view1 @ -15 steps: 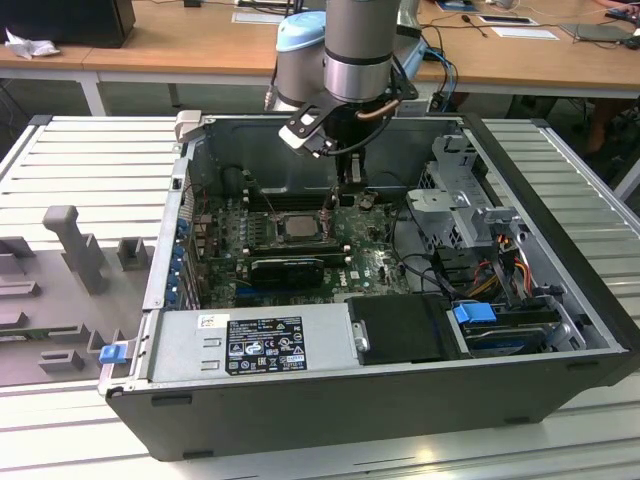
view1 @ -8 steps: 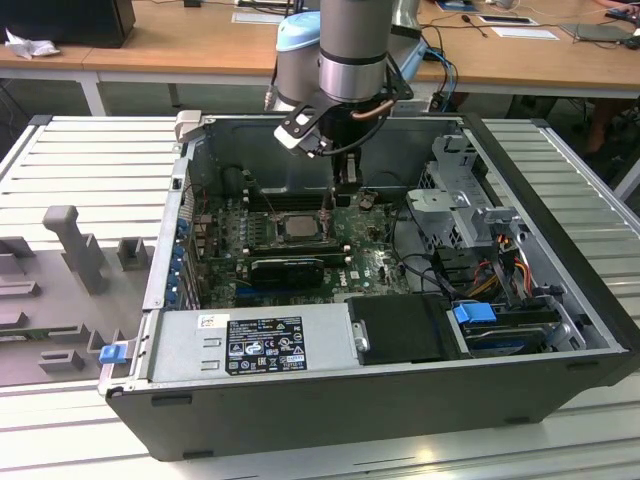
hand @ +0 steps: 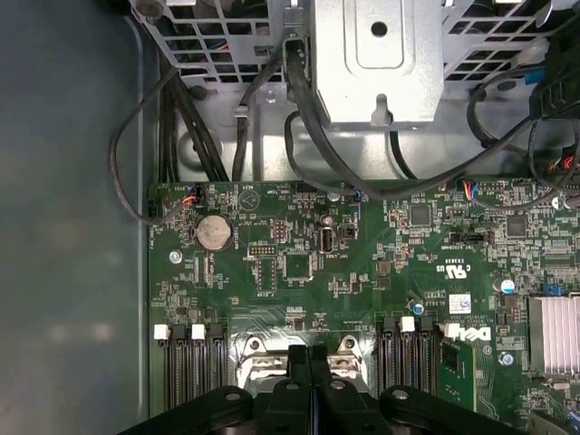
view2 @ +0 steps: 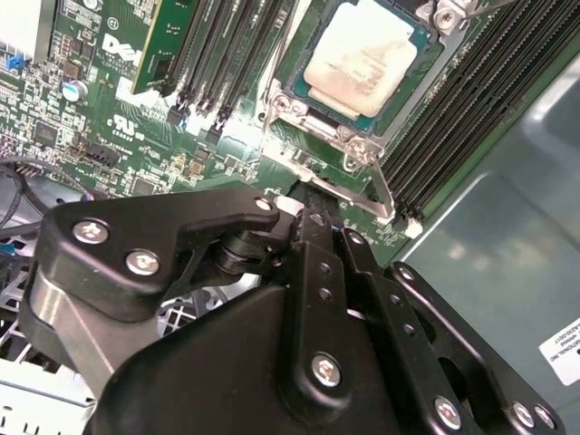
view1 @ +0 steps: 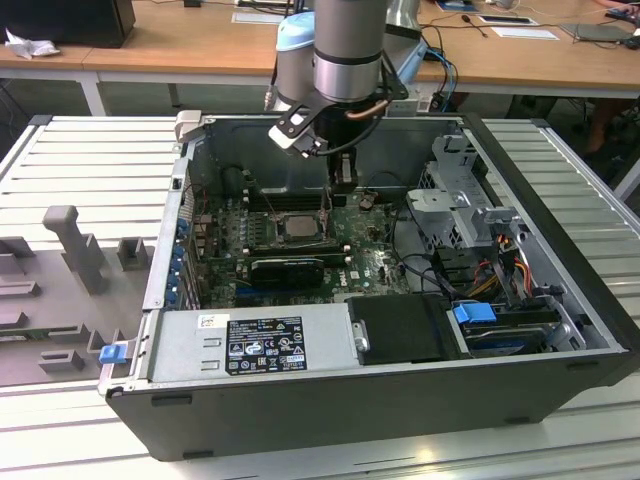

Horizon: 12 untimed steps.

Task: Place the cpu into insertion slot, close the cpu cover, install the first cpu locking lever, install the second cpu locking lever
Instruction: 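Close the cpu cover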

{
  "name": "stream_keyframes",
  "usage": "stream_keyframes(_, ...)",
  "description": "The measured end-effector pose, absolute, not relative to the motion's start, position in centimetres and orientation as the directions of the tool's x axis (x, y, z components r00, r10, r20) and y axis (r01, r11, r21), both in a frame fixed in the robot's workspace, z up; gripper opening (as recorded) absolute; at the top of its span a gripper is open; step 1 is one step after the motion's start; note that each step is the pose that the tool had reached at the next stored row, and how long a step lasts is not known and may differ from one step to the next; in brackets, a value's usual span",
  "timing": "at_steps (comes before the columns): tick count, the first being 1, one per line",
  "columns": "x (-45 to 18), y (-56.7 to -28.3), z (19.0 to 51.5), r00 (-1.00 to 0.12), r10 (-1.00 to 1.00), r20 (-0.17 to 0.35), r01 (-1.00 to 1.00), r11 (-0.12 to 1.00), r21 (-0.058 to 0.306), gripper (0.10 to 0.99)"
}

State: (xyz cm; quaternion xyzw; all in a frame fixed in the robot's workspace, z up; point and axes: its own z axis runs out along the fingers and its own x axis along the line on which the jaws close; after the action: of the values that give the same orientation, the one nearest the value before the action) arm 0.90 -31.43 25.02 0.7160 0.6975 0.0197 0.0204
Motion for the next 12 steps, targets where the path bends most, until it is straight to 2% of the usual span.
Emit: stream_keyframes(12, 0.22, -31.43, 25.01, 0.026, 1.000, 0.000, 0.998, -0.026, 0.057, 0.106)
